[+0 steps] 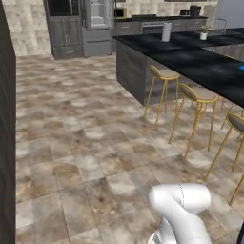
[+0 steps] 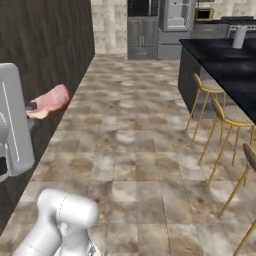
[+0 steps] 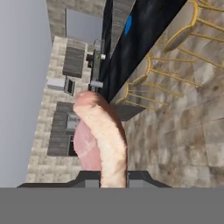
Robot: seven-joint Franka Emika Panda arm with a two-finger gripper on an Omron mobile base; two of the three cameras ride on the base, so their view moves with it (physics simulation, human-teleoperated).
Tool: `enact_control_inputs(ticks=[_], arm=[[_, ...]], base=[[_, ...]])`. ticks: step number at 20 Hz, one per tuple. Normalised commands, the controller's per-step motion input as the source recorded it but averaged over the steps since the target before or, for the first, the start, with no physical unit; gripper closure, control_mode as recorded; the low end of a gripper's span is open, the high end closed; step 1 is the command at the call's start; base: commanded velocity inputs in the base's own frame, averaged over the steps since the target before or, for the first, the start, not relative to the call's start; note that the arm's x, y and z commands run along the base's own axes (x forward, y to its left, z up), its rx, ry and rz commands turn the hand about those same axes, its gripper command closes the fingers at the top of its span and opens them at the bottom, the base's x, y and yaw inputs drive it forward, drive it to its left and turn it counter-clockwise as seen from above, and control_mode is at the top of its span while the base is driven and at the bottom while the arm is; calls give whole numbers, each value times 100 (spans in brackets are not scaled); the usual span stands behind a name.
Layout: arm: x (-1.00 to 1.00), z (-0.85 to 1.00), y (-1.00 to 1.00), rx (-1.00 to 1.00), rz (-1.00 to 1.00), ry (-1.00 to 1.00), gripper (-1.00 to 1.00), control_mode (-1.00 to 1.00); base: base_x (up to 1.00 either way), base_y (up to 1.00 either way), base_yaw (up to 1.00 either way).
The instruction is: Transport the steak and cucumber to the fridge. Place the steak on the rack containing meat and place the cucumber on the rack containing the vegetable, ensuring meats and vegetables are on different racks.
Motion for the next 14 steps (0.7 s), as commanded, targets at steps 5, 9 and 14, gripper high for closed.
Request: enact_control_inputs(ticks=[5, 9, 14], arm=[[0, 0, 0, 0, 0, 0, 100, 100], [0, 0, 0, 0, 0, 0, 100, 100], [0, 0, 0, 0, 0, 0, 100, 100]], base=[[100, 100, 3], [100, 47, 25], [100, 17, 21]])
